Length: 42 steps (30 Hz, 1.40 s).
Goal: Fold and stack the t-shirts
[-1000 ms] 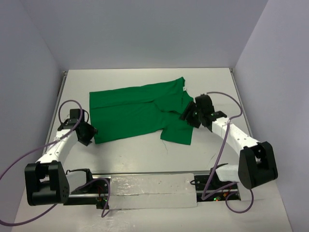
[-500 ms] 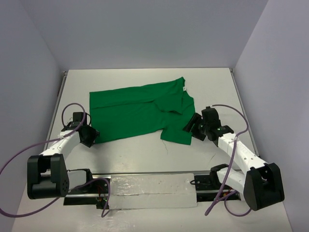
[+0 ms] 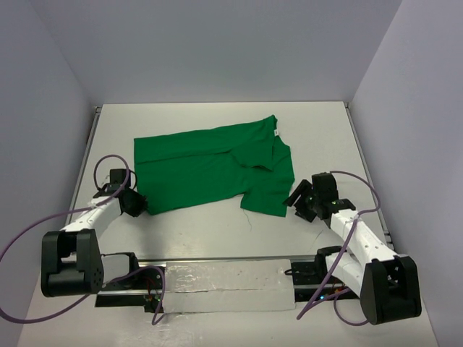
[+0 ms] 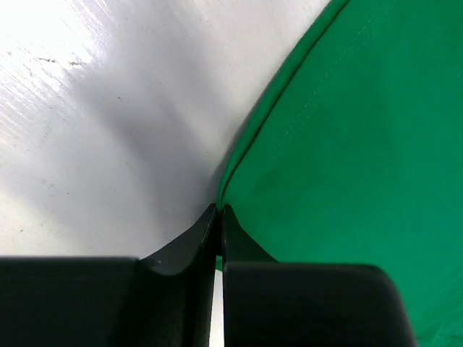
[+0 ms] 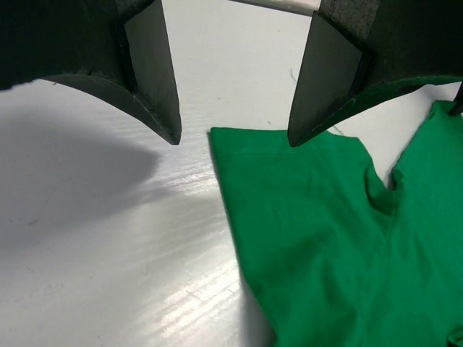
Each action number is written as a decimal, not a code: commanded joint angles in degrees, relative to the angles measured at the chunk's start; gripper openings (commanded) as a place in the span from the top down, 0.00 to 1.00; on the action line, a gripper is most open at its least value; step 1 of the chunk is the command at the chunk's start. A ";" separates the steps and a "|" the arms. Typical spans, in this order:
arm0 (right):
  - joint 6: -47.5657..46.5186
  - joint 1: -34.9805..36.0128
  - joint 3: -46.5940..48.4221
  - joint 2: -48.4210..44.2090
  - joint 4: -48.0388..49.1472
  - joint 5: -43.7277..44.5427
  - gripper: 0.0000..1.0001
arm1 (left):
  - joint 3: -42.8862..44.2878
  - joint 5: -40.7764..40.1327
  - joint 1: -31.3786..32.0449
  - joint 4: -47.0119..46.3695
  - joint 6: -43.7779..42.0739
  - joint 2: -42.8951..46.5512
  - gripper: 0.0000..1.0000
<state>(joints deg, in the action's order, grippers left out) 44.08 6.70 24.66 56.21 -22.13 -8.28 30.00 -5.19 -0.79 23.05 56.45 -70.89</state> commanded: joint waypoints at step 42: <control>1.71 6.15 17.36 4.22 3.89 7.93 0.91 | 11.15 2.02 0.27 8.15 -1.07 5.50 0.90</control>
<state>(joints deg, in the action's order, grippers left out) 46.80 12.60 38.28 58.14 -19.10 -1.66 38.43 -3.60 -0.78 30.65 56.32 -64.19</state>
